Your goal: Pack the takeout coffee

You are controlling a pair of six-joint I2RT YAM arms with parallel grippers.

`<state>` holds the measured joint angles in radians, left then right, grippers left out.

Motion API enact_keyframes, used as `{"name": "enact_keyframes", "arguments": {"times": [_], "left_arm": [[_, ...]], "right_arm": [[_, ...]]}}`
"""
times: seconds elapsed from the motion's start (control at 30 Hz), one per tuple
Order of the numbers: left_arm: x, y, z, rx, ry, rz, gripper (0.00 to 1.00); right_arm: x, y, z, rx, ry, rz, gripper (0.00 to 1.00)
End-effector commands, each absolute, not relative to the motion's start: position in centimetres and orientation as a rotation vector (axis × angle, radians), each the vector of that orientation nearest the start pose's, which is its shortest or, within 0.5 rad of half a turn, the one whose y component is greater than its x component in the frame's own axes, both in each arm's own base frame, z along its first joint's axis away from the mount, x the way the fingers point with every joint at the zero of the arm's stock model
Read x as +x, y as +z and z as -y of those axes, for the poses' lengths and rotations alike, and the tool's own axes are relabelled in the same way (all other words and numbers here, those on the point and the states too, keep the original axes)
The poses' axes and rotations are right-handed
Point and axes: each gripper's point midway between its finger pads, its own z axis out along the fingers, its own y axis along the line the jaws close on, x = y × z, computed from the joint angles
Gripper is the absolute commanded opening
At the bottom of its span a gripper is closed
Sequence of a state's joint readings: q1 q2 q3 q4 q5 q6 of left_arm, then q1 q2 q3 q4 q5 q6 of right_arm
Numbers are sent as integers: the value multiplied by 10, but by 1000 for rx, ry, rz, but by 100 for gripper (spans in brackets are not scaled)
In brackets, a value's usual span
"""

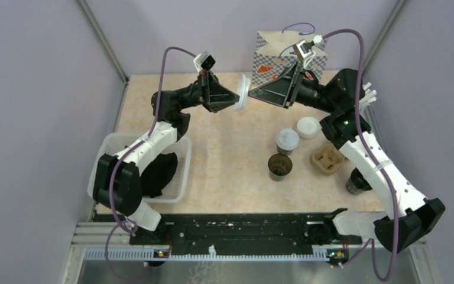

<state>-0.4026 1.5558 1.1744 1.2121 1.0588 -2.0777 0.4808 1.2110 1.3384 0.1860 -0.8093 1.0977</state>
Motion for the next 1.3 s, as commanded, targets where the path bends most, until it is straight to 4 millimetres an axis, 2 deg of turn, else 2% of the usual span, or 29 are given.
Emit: {"name": "enact_keyframes", "arguments": {"times": [0.0, 0.17, 0.43, 0.9, 1.27], "left_arm": [[227, 469, 283, 359, -2464, -1573, 1], [227, 467, 283, 353, -2470, -1580, 1], [227, 468, 284, 353, -2475, -1581, 0], [231, 460, 285, 300, -2471, -1608, 0], [229, 461, 284, 306, -2473, -1600, 0]], "right_arm": [[217, 512, -289, -405, 1769, -1460, 99], [222, 511, -295, -422, 1776, -1452, 99], [215, 514, -304, -456, 1816, -1428, 99], [213, 511, -296, -396, 1764, -1455, 99], [212, 510, -301, -405, 1818, -1445, 84]]}}
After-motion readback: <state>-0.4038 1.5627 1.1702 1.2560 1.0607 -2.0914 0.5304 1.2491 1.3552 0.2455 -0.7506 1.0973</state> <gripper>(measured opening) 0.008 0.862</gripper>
